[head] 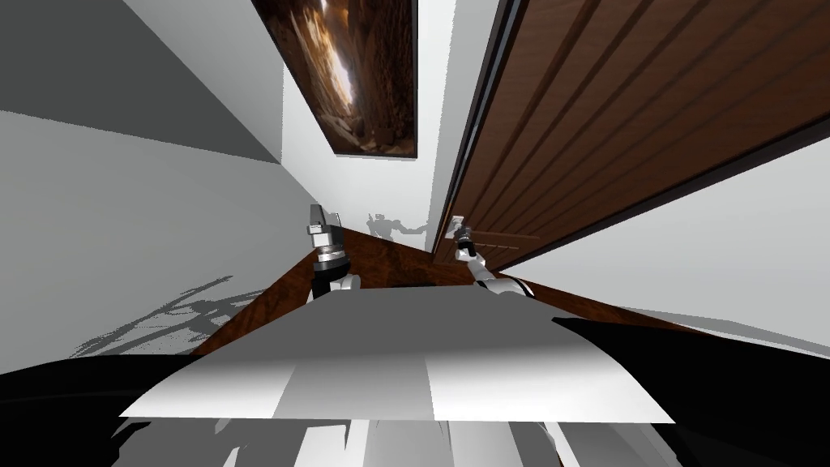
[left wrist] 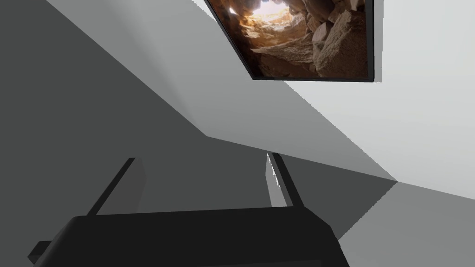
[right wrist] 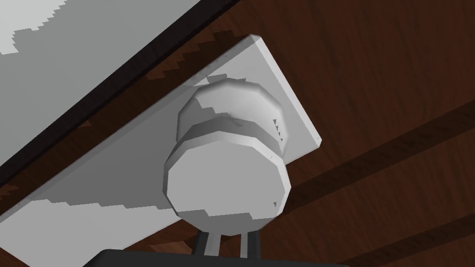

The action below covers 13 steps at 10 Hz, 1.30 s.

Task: Pull the door open

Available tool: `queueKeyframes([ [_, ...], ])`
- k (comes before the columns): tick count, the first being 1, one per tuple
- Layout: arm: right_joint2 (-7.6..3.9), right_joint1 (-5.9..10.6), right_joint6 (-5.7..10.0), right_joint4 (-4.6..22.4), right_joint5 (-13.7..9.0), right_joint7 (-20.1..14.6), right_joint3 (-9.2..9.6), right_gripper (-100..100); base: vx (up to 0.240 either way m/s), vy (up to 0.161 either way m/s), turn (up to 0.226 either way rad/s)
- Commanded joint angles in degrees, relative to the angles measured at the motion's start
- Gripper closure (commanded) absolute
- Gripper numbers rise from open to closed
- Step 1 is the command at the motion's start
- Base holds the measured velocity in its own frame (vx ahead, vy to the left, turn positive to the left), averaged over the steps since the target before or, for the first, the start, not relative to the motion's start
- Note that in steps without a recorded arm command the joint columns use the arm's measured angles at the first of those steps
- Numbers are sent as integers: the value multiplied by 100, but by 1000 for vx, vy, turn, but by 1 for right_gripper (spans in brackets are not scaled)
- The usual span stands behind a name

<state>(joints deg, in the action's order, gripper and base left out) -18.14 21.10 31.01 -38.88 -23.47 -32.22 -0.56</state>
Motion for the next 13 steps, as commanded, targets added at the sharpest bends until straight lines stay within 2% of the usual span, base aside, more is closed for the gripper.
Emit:
queueKeyframes([
  [1, 57, 102, 63, -27, -47, -178, 18, 100, -51, -33, 92],
  [4, 57, 102, 63, -27, -47, -178, 18, 100, -7, -3, -6],
  [6, 71, 93, 24, -44, -252, -548, -23, 100, -53, -36, 159],
  [7, 71, 93, 24, -44, -252, -604, -23, 100, -66, -41, 53],
  [10, 71, 93, 24, 3, -252, -604, -23, 100, -6, 3, -6],
  [11, 133, 18, -55, -1, -422, -854, -23, -100, -76, -28, -15],
  [13, 214, 27, -79, -53, -558, -1047, -13, -100, -110, -54, -3],
])
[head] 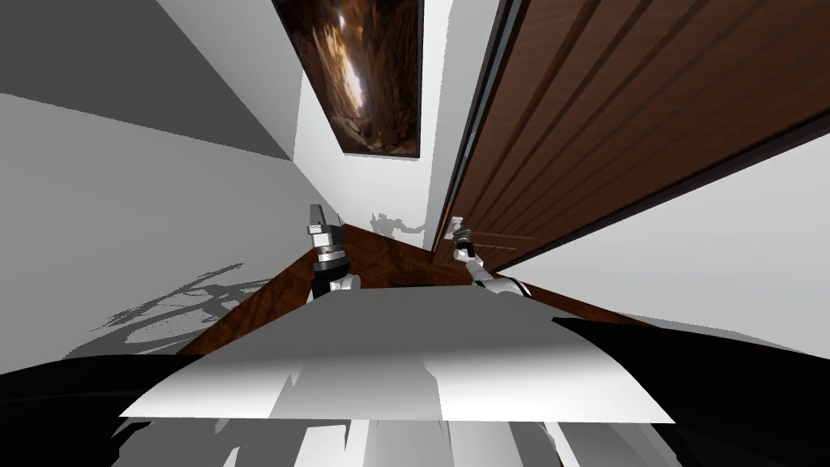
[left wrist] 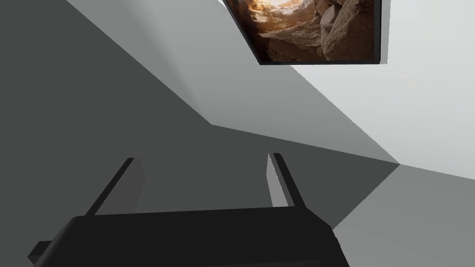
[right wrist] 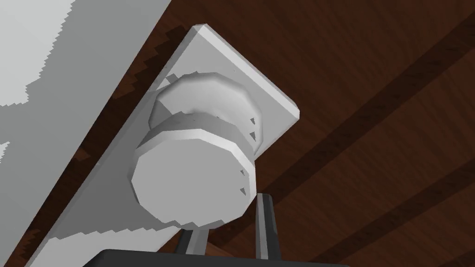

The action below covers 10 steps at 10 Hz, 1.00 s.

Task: Pull the door open

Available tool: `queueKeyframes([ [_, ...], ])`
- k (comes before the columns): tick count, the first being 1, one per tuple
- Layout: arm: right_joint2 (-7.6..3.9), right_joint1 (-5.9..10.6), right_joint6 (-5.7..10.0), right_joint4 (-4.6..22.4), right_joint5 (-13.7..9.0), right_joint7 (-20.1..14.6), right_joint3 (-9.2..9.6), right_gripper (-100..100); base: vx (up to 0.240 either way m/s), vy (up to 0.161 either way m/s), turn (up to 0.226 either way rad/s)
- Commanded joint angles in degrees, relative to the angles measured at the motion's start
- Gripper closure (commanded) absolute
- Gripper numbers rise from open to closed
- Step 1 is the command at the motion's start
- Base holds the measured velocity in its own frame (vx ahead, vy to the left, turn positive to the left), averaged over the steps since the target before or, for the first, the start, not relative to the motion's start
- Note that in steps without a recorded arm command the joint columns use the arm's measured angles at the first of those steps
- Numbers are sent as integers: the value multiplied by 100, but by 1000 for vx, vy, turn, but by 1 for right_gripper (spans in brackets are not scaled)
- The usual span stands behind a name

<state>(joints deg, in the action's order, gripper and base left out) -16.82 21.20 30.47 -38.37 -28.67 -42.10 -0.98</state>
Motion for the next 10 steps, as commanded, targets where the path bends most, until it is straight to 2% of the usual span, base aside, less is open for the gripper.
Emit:
queueKeyframes([
  [1, 129, 22, -39, -133, -115, -169, 35, -100, -112, -25, -4],
  [10, 614, 75, -180, -443, -922, -1319, 96, -100, -98, -25, 28],
])
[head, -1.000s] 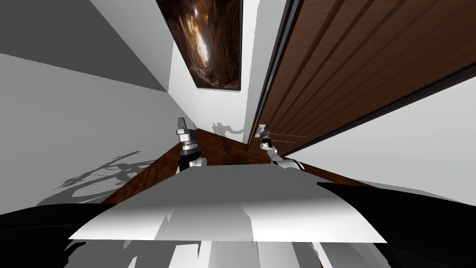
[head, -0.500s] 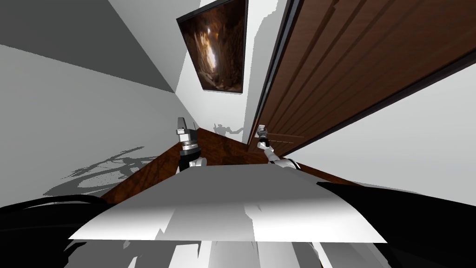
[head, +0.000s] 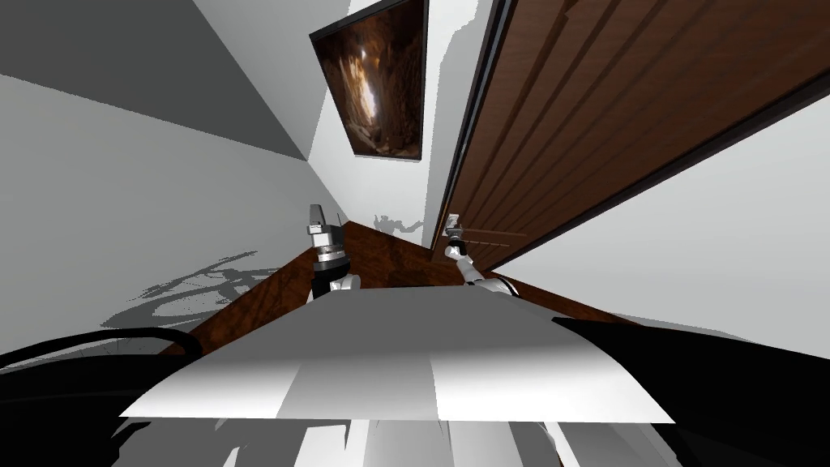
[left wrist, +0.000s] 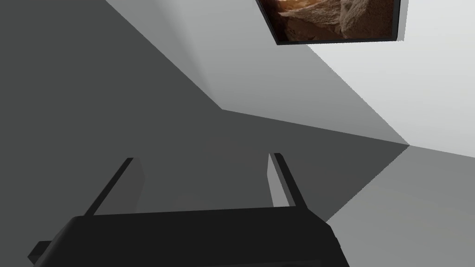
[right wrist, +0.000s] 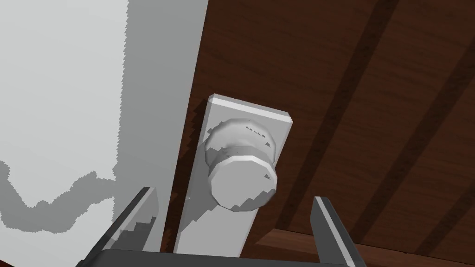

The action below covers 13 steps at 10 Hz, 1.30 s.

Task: Pull the door open

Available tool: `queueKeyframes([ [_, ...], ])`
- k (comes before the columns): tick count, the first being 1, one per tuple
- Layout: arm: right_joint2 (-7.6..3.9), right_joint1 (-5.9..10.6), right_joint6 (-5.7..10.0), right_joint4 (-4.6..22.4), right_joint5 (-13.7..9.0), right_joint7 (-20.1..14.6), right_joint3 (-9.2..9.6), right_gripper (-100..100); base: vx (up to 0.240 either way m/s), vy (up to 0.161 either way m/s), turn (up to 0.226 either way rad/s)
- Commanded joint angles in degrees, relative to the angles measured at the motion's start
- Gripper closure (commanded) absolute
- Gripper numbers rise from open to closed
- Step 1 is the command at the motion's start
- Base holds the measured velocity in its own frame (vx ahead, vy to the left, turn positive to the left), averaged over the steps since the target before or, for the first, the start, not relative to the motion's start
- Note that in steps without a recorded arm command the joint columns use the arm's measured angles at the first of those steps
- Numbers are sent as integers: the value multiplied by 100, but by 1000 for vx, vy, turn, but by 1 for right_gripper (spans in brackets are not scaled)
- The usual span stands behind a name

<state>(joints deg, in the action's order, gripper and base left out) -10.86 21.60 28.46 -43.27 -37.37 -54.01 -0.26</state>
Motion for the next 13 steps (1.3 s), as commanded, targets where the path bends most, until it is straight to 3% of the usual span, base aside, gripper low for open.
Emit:
queueKeyframes([
  [1, 66, 41, 7, 16, -131, -242, 29, -100, -95, -32, 16],
  [5, 254, 61, -48, -104, -445, -689, 53, -100, -108, -23, 16],
  [6, 221, 54, -22, -76, -395, -629, 58, -100, -50, -13, 4],
  [7, 43, -6, -29, -74, -433, -792, 31, -100, 78, 9, 131],
  [8, 43, -6, -29, -74, -433, -792, 31, -100, 102, 5, 95],
  [11, -350, -130, -20, -46, -497, -1097, -24, -100, 164, -3, 140],
  [13, -520, -184, -17, -34, -524, -1229, -48, -100, 132, -6, 92],
])
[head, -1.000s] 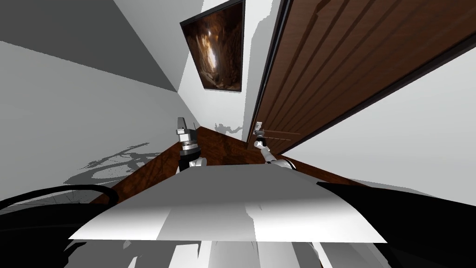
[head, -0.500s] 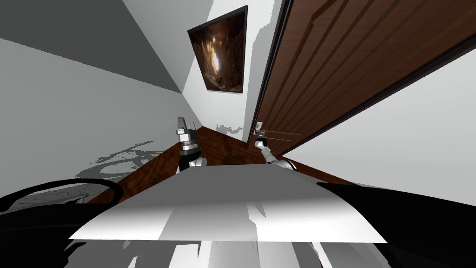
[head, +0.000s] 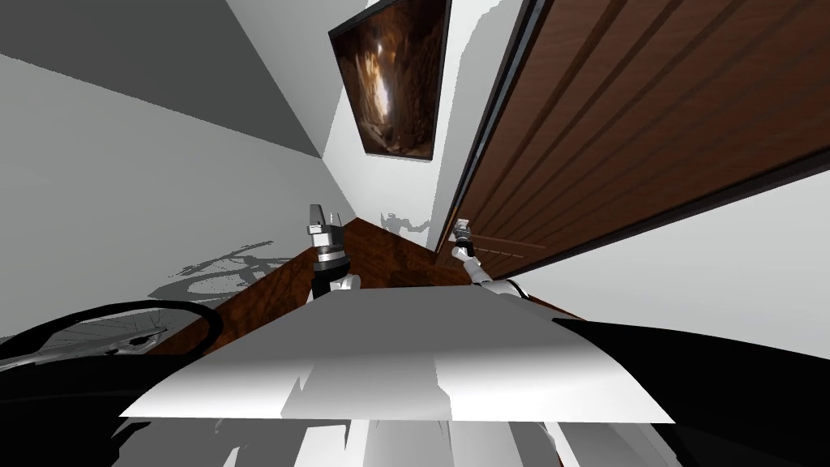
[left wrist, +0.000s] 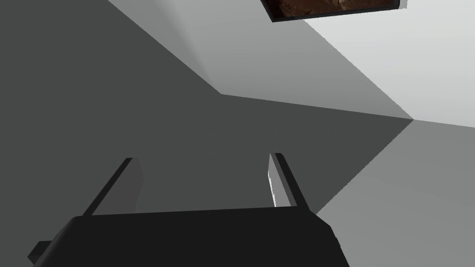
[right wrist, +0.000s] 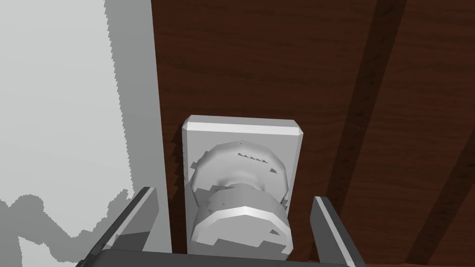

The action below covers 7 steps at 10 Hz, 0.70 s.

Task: Pull the door open

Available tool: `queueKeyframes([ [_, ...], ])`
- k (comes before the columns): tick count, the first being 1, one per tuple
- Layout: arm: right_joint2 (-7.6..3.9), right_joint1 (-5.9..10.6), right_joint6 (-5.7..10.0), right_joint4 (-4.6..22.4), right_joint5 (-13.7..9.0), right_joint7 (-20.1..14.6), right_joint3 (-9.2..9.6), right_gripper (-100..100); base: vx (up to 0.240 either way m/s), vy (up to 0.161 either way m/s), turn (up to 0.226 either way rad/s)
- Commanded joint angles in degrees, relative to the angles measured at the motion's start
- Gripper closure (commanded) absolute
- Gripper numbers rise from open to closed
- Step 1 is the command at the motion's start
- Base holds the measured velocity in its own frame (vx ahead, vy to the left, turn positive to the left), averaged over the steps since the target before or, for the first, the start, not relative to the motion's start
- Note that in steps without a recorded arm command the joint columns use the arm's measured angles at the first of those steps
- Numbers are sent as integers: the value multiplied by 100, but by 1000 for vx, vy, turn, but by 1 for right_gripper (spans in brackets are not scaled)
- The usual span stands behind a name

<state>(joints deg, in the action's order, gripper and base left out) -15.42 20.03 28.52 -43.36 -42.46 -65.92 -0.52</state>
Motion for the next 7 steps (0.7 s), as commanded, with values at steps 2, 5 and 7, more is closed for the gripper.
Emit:
queueKeyframes([
  [2, 0, 0, 0, 0, 0, 0, 0, 100, 26, -5, -3],
  [5, 0, 0, 0, 0, 0, 0, 0, 100, -17, -1, 3],
  [7, 0, 0, 0, 0, 0, 0, 0, 100, 0, 0, 0],
])
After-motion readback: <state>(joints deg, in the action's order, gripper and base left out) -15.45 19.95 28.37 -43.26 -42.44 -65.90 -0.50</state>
